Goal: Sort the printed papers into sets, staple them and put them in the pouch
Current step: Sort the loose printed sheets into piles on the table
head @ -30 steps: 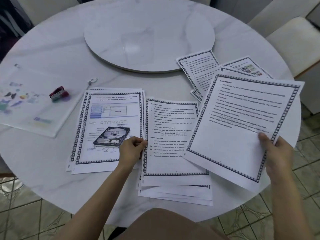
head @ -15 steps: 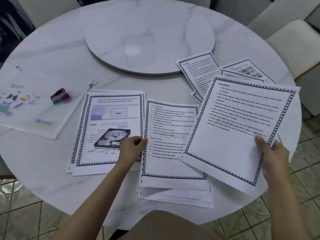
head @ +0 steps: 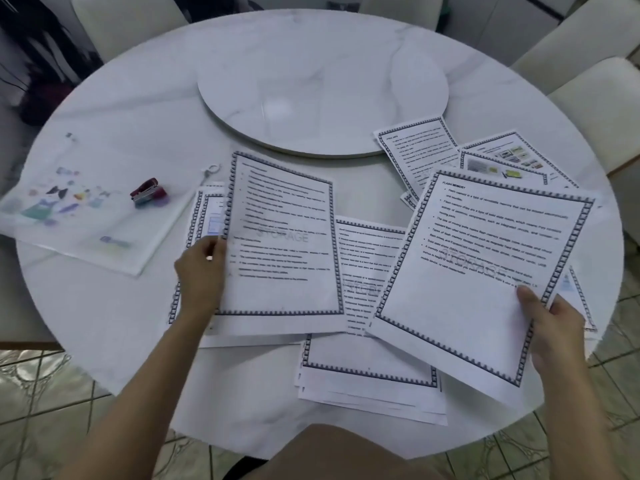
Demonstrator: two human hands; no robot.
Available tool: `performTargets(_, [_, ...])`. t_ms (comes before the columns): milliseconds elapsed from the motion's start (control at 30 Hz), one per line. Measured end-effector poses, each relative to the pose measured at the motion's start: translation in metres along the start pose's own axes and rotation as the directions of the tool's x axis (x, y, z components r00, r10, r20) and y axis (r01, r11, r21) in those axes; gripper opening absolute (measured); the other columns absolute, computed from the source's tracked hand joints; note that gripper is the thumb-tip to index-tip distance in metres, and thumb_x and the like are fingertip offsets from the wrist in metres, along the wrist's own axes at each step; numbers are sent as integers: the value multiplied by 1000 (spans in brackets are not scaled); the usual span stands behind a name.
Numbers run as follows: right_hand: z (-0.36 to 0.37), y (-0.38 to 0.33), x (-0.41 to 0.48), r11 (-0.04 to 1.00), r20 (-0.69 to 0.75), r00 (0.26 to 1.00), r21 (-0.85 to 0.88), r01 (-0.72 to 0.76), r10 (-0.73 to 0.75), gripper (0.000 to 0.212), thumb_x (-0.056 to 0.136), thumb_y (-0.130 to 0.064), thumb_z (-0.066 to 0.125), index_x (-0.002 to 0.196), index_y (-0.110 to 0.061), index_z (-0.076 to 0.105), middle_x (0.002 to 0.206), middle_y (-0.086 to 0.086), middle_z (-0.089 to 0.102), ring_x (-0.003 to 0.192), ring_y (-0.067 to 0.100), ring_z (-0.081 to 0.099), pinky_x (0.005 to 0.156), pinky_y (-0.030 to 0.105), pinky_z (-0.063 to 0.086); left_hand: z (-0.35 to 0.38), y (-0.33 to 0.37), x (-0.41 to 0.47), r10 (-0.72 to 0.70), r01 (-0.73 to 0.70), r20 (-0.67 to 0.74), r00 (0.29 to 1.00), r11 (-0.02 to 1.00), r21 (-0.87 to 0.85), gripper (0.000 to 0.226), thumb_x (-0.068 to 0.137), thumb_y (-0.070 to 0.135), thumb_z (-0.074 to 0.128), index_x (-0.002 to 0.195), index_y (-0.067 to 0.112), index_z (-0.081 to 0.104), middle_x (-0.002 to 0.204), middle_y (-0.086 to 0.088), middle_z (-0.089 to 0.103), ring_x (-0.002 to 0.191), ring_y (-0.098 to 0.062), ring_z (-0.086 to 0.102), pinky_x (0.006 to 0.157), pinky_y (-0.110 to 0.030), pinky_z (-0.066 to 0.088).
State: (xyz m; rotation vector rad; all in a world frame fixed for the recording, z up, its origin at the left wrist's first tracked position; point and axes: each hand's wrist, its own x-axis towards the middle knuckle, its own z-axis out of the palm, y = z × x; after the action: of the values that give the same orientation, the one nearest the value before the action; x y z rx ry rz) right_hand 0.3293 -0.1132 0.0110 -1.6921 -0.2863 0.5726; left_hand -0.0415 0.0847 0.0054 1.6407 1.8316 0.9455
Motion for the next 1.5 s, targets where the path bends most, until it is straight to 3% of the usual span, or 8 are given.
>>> performTargets(167, [14,2,-7,998,-29,999,-53,21,-22,36,91,-13,55,124,0,53,111,10,57,82,7,57,63,5,50,-31,-39,23,-86,86,-12,996,993,79,28,95,14,47,109,-3,63,110,-24,65,105,-35,58,91,-34,39])
performTargets(333, [23,0,-15,994,-61,998,-112,-7,0,35,90,-18,59,121,-2,57,107,9,62,91,22,59,93,37,48,-38,-66,32,-164,162,7,987,983,87,29,94,15,48,116,0,59,111,-22,64,106,-37,56,95,-37,38])
performTargets(533, [29,2,-24,994,-22,1000,-111,-7,5,33,91,-13,56,121,-1,56,108,9,60,82,11,58,59,6,50,-35,-74,33,-145,141,47,988,987,75,43,88,13,59,128,2,47,123,-24,51,109,-39,53,96,-39,37])
performTargets(700, [27,9,-25,992,-19,1000,-122,-7,4,33,90,-15,58,121,-5,57,97,0,64,87,15,61,62,8,52,-20,-45,8,98,-103,109,989,994,37,35,86,7,61,121,6,55,117,-21,51,103,-32,53,90,-36,43])
performTargets(867, [20,16,-23,990,12,1000,-141,11,-9,33,89,-18,59,120,-6,58,103,3,64,95,22,62,67,13,53,10,7,-26,21,45,371,929,985,-166,26,87,13,61,113,12,60,107,-5,63,85,-12,58,68,-16,43])
performTargets(1033, [13,19,-17,993,37,999,-118,7,-3,33,89,-18,59,120,-7,58,103,2,64,104,27,60,71,17,53,40,32,-47,-40,56,599,800,998,-9,34,88,22,60,121,12,55,110,-4,62,82,-14,56,56,-15,46])
performTargets(1400, [-5,22,5,996,69,997,-82,-26,32,23,89,-16,60,111,-11,61,96,-5,65,98,25,62,81,30,55,80,44,-53,-101,20,539,836,988,154,19,83,12,63,96,11,48,76,2,47,83,-20,50,56,-22,36])
performTargets(1500, [-7,24,10,997,104,994,-69,-25,33,20,89,-15,59,108,-12,62,96,-6,66,91,17,64,74,22,55,88,47,-52,-102,21,513,852,987,162,30,82,14,64,108,3,53,91,-8,55,85,-23,53,66,-28,39])
